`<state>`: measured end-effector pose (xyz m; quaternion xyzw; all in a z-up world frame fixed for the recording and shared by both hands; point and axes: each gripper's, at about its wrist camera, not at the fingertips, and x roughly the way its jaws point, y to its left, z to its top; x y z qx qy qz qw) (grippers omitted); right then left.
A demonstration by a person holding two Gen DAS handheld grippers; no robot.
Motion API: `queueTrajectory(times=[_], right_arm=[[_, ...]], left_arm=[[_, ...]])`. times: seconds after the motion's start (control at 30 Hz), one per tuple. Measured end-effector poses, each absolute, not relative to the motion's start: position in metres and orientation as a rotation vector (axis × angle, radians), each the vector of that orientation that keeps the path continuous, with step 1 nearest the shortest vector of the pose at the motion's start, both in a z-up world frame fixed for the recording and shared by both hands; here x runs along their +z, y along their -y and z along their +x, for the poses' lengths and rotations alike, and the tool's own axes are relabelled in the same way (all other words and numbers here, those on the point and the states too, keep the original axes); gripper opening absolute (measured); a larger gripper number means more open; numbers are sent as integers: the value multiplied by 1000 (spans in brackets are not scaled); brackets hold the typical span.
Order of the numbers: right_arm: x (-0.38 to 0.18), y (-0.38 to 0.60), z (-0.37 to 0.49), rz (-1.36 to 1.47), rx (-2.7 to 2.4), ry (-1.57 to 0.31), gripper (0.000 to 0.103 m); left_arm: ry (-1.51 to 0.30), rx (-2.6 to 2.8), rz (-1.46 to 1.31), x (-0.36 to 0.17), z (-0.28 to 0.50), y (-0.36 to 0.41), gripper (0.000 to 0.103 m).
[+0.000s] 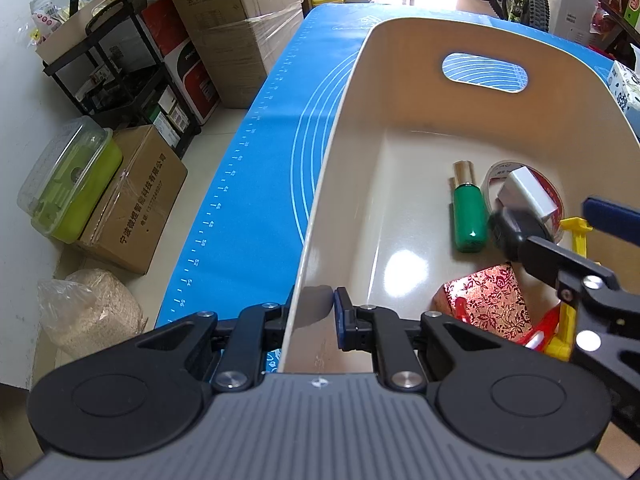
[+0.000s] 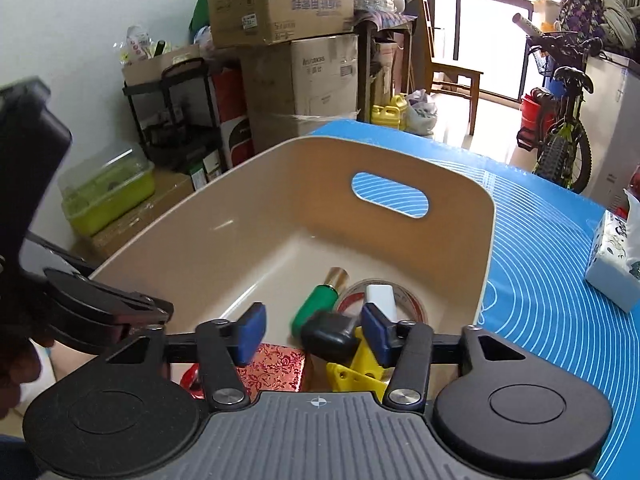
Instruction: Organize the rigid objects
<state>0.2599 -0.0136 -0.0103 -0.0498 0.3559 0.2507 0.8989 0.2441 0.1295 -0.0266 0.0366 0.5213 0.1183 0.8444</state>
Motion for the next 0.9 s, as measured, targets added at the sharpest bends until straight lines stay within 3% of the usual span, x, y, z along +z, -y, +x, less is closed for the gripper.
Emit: queueTrajectory(times=[0.07,0.23,0.3,0.33,0.6,0.9], right_arm=[[-3,18,258,-83,512,-721,72],[15,34,247,-8,461,-701,84],[21,43,240,-2,427,-690,88],[24,48,235,-2,407,-678,91],[54,90,200,83,303,-644,97],[83,121,146,84,236,-609,98]], left_arm=[[-1093,256,80,-25,243,-129,19],[-1026,240,73,-12,237,-122,50],[-1002,246,72,-6,234,-119,71],[-987,252,71,-2,232,-117,74],[-858,234,48,41,204,-103,86],[-775,215,41,83,156,-84,86]])
